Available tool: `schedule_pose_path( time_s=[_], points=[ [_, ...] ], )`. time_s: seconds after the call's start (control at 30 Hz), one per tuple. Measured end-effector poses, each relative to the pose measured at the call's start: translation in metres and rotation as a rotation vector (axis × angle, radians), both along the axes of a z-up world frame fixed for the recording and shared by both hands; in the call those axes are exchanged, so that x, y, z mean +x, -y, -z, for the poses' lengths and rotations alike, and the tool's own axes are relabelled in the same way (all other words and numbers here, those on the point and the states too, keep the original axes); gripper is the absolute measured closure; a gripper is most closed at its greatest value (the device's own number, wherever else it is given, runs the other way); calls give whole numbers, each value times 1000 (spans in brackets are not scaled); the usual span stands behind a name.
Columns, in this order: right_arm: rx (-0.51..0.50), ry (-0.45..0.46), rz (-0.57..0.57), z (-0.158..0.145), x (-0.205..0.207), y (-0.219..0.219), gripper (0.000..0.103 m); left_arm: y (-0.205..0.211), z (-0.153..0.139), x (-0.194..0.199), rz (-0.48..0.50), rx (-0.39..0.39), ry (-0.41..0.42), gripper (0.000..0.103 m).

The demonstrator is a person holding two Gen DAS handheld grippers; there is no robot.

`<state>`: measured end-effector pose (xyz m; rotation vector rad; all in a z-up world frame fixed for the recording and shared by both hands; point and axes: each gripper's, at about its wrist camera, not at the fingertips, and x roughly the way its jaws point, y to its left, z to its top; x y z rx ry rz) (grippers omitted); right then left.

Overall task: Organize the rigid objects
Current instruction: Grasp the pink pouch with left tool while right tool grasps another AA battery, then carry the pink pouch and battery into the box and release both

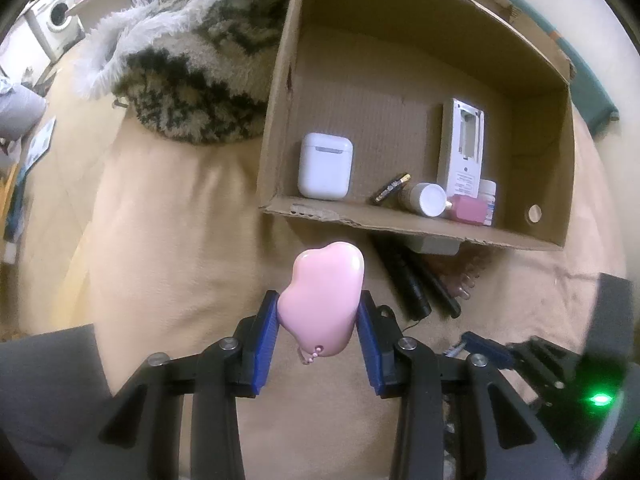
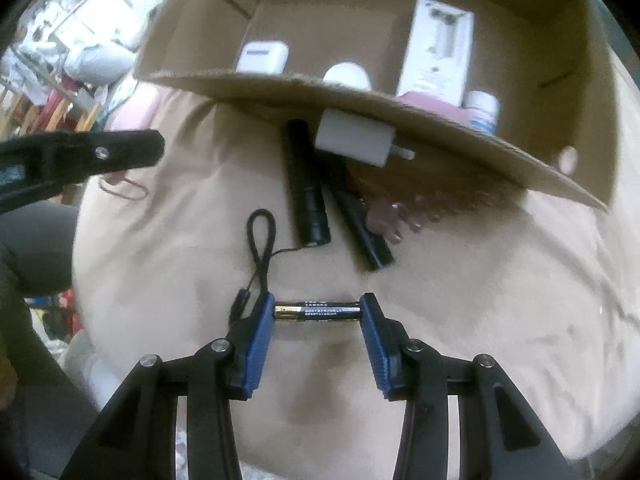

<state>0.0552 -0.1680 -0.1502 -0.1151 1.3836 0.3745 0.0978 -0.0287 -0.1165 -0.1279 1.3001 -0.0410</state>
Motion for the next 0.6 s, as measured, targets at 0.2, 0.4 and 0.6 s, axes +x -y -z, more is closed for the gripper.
schedule_pose_path(
  time_s=[0.2,0.4,0.6],
  points=[
    [26,73,68,-23,-11,12,57,1,-9,-6,13,14,28,68],
    [87,191,136,-69,-10,31,57,-6,-35,-16,20,51,127,68],
    [135,264,155,-113,10,41,57,-7,-64,-11,19,35,184,68]
  ],
)
